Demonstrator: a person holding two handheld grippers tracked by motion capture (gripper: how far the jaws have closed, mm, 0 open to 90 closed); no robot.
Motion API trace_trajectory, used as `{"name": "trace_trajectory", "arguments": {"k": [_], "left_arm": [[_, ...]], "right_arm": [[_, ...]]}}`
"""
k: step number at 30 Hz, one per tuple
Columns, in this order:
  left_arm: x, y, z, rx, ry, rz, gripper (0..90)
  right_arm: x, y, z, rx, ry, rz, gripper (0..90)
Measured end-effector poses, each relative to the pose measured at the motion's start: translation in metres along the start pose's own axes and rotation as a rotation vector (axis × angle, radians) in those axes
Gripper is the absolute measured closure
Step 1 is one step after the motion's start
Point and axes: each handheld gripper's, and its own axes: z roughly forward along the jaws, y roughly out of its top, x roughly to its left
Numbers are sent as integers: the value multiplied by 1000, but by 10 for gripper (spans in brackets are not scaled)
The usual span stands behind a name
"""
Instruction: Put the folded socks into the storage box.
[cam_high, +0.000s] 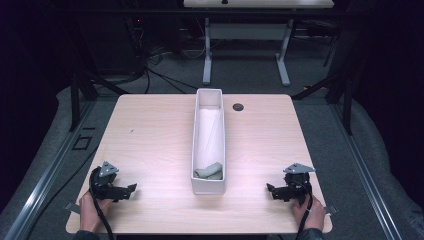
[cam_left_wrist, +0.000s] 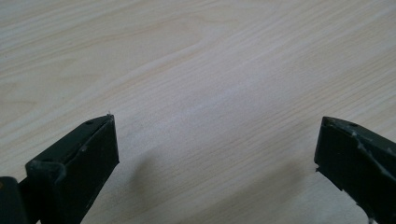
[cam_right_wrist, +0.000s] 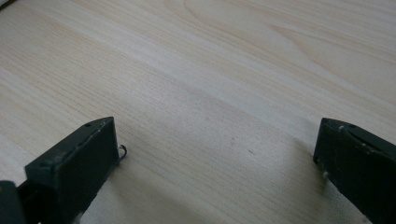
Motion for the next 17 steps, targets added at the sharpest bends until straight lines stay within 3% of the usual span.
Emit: {"name": "trace_trajectory", "arguments": {"k": [5,10,17], "left_arm": [[3,-6,4,3,4,-17,0],[4,-11,5,-29,-9,-45,0],[4,-13,5,-44,-7,-53,0]], "right_arm": [[0,0,0,0,0,0,0],[0,0,0,-2,0,-2,0],[0,0,0,-1,0,-2,0]]}}
